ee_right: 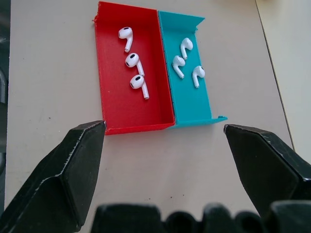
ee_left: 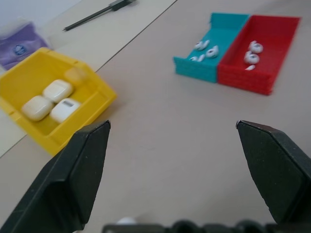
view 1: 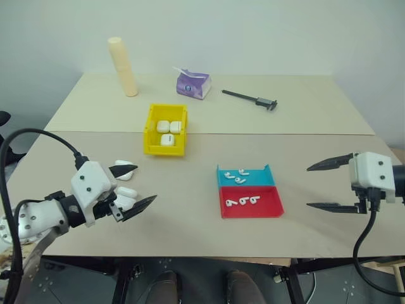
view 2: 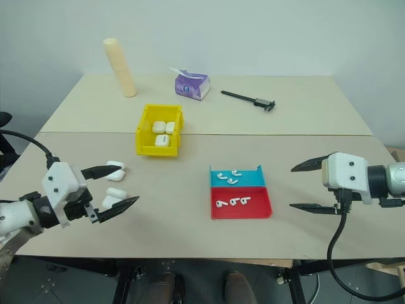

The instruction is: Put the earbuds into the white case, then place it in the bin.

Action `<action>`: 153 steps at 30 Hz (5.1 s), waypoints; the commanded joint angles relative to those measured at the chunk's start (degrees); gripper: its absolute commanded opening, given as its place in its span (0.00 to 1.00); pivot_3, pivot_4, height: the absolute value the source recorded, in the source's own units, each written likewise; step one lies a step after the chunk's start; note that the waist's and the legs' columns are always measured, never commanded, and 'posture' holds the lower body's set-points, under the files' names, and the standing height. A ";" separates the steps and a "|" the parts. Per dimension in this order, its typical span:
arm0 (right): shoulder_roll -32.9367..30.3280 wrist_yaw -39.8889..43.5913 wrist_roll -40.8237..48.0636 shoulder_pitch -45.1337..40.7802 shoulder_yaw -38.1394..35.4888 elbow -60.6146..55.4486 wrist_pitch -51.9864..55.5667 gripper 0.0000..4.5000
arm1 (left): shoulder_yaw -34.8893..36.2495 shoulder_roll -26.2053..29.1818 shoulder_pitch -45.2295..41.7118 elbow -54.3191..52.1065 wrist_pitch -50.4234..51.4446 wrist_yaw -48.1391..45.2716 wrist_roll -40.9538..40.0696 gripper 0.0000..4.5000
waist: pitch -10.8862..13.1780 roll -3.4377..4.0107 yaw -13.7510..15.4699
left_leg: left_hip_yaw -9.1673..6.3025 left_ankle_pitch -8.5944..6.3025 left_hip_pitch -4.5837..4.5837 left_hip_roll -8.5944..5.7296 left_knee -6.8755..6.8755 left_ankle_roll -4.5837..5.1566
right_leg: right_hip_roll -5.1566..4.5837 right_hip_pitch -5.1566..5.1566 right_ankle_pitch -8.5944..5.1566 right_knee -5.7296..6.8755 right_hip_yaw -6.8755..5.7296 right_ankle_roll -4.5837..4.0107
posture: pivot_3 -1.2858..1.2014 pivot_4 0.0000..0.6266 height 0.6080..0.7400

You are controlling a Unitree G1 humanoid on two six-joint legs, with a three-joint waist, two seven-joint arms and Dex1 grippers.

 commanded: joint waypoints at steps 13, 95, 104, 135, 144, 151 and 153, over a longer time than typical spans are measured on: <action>-0.35 -3.86 -1.12 4.63 -2.94 -4.27 2.30 1.00 | -3.76 17.24 -27.56 1.49 60.46 38.05 -43.47 1.00 | 0.16 -0.26 -0.40 | -0.23 -0.02 0.36 0.00 -0.04 0.01 | 0.01 0.43 -0.05 -0.01 -0.01 0.06 | 0.52 0.24 1.00; 1.89 -10.66 -7.06 10.71 -0.96 -10.02 9.50 1.00 | -40.76 8.82 -52.40 37.53 60.46 41.01 -31.56 0.64 | 0.25 -0.40 1.27 | -0.16 0.12 0.60 -0.20 -0.28 -0.29 | -0.06 0.68 -0.12 -0.05 -0.21 -0.07 | 0.52 0.24 1.00; -1.45 -8.19 -5.01 5.64 -1.84 -9.95 11.13 1.00 | -30.03 14.31 -49.22 20.83 47.86 27.93 -24.76 0.64 | 0.28 -0.44 1.02 | -0.15 0.13 0.39 -0.19 -0.28 -0.30 | -0.06 0.48 -0.12 -0.07 -0.21 -0.07 | 0.52 0.24 1.00; 10.47 4.73 -24.35 -39.52 45.05 -14.66 24.68 0.87 | -24.57 -26.85 -11.04 43.03 -64.03 -18.69 1.64 0.64 | 0.00 0.03 0.25 | -0.09 -0.05 -0.21 0.01 0.10 0.01 | -0.04 -0.17 -0.01 0.11 -0.13 -0.09 | 0.52 0.24 1.00; 17.15 3.74 -33.89 -41.45 52.50 -11.15 25.95 0.80 | -22.04 -23.93 -6.46 42.98 -65.35 -19.45 3.12 0.64 | -0.02 0.06 -0.06 | 0.01 -0.05 -0.23 0.03 0.11 0.01 | -0.02 -0.22 -0.01 0.11 -0.16 -0.09 | 0.52 0.24 1.00; 20.42 4.26 -36.64 -41.23 53.83 -10.29 26.39 0.59 | -22.10 -23.84 -3.97 39.08 -63.27 -17.16 3.76 0.64 | -0.02 0.06 -0.05 | 0.06 -0.05 -0.25 0.03 0.10 0.01 | -0.03 -0.25 -0.01 0.13 -0.18 -0.10 | 0.52 0.24 1.00; 21.60 3.71 -37.91 -41.04 54.61 -9.81 27.10 0.59 | -21.80 -23.98 -4.03 38.70 -62.74 -16.10 4.34 0.64 | -0.03 0.07 -0.04 | 0.07 -0.05 -0.25 0.03 0.10 0.01 | -0.03 -0.23 -0.01 0.13 -0.20 -0.10 | 0.52 0.24 1.00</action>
